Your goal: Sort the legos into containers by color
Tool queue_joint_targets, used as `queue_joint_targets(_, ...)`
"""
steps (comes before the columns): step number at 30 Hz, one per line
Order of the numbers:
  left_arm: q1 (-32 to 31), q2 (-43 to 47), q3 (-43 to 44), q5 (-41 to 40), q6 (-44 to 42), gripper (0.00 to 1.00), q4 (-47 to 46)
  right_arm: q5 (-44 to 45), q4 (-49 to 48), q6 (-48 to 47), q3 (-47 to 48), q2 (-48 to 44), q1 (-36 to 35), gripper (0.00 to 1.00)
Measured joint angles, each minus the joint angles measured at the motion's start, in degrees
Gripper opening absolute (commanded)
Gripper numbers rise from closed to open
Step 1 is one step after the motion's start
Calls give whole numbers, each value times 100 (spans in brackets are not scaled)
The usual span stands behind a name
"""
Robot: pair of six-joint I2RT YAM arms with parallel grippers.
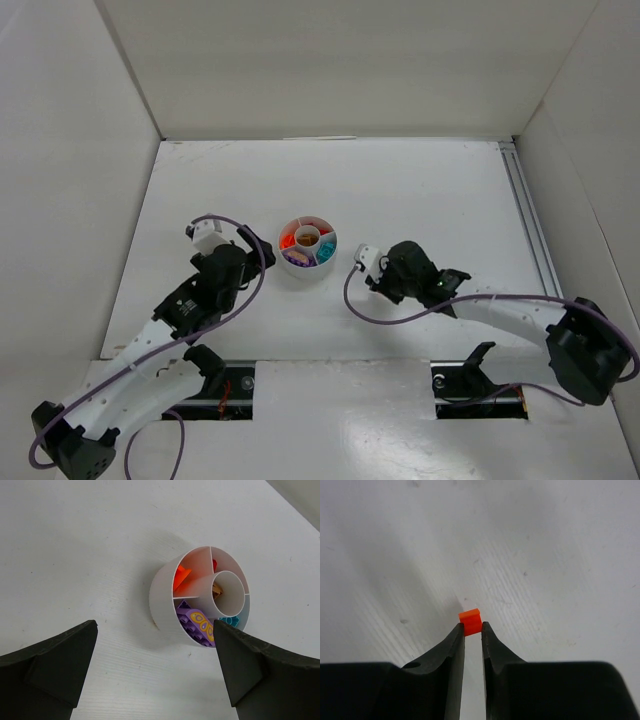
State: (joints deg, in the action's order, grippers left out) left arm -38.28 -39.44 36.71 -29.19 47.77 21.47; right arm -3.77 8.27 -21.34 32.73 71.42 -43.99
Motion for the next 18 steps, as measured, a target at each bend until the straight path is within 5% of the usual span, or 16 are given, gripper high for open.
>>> queue_joint_targets(9,0,487,-107,-295,319,100,136,-820,-26,-584,1611,-214,-59,5)
queue_joint_targets(18,0,487,-273,-422,505,100,160,-1259,-63,-1233,4210,2079,-376,5)
